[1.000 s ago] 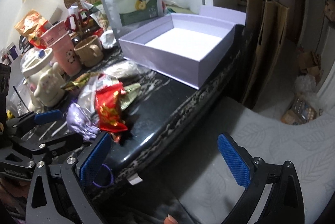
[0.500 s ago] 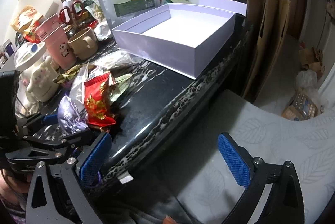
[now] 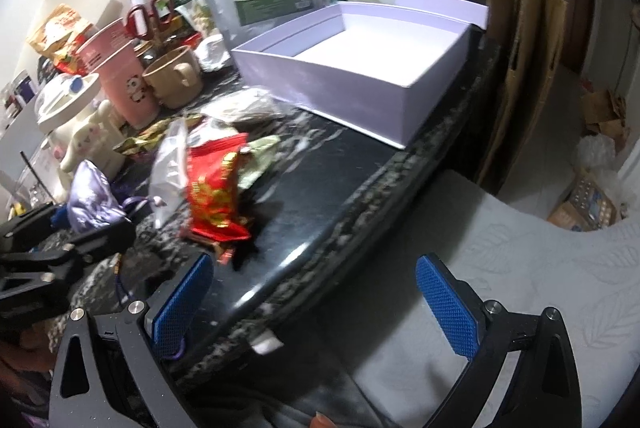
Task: Organize soft objects
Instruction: 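Grasp the lavender pouch with the left tool while the right tool grasps the red candy packet, then carry the pouch and red packet into the gift box and open both tools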
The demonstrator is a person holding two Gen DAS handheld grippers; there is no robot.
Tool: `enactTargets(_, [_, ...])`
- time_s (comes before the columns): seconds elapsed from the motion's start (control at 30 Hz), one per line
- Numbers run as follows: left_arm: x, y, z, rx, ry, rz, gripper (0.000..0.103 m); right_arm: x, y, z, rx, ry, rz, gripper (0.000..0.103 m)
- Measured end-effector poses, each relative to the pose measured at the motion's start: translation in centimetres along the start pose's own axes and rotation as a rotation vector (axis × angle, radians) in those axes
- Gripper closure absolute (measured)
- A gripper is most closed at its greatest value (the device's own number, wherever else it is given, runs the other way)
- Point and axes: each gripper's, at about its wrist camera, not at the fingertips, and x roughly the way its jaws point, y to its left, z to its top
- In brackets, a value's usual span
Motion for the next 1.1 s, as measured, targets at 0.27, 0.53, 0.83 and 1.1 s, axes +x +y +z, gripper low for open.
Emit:
enactTargets(0.27, [-2.6, 2.7, -0.7, -0.088, -0.046, 0.052, 0.038, 1.8, 2.9, 1.4, -0.039, -0.008, 0.080, 0.003])
enactTargets(0.53, [-2.8, 4.3, -1.7, -0.145, -0.039, 0.074, 0.038, 4.8, 4.6, 2.6, -0.069, 0.025, 0.121, 0.032])
enactTargets(0.83, [-3.2, 4.3, -1.7, -0.150, -0.048, 0.064, 0.038, 4.1, 5.1, 2.6, -0.084, -0.016, 0.144, 0.073])
enactTargets(1.1, [-4.0, 3.0, -1.3, -0.114, -0.073, 0.029, 0.038, 0.9, 5.3, 2.0, -0.101, -0.049, 0.151, 0.073])
